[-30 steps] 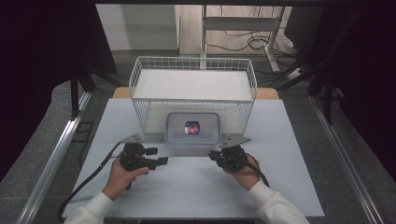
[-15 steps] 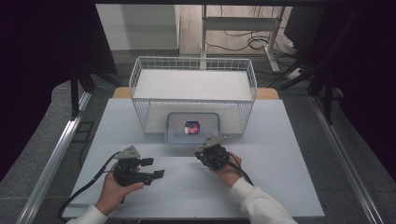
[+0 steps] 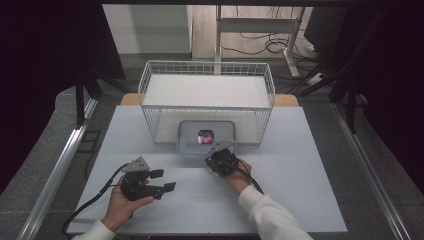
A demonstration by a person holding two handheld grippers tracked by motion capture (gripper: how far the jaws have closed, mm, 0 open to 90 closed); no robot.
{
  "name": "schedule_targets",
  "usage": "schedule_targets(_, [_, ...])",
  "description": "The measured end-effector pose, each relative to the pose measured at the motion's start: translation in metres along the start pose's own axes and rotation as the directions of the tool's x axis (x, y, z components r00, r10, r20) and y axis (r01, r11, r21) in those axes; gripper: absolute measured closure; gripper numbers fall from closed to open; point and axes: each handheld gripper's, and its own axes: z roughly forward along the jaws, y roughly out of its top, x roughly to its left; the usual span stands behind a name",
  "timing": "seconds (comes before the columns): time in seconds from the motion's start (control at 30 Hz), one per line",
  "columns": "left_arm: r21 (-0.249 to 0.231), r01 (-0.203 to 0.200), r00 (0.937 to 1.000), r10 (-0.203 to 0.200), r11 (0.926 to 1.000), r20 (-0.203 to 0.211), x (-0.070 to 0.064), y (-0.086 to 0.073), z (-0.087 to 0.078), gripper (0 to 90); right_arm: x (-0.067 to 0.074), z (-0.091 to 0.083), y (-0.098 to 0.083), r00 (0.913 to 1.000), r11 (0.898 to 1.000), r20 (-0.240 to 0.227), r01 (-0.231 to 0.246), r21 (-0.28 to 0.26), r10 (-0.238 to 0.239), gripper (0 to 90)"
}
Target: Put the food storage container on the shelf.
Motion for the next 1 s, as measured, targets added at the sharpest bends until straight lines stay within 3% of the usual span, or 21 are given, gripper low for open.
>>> schedule_targets(0.07, [0.003,-0.002,1.0,0.002,1.0,0.0,0.0,0.0,0.001,26.8,-0.002,0.001,0.001,0.9997,1.0,-0.012,-0.019,-0.005,0.019,88.7])
schedule_targets(0.2, [0.003,0.012,0.9999,-0.012,0.9999,0.01,0.001,0.0,0.001,26.8,0.001,0.002,0.004,0.9999,1.0,-0.001,0.014,-0.011,-0.014,88.7])
schedule_targets(0.73, [0.001,0.016,0.9998,-0.016,0.9999,0.015,0.002,0.0,-0.001,26.9,-0.002,-0.005,0.018,0.9986,0.994,0.011,-0.05,-0.094,0.052,88.7])
schedule_targets(1.0, [-0.005,0.016,0.9998,-0.015,0.9999,0.012,0.002,0.0,-0.002,26.9,-0.004,0.0,0.022,0.9967,0.992,0.02,-0.076,-0.103,0.078,88.7])
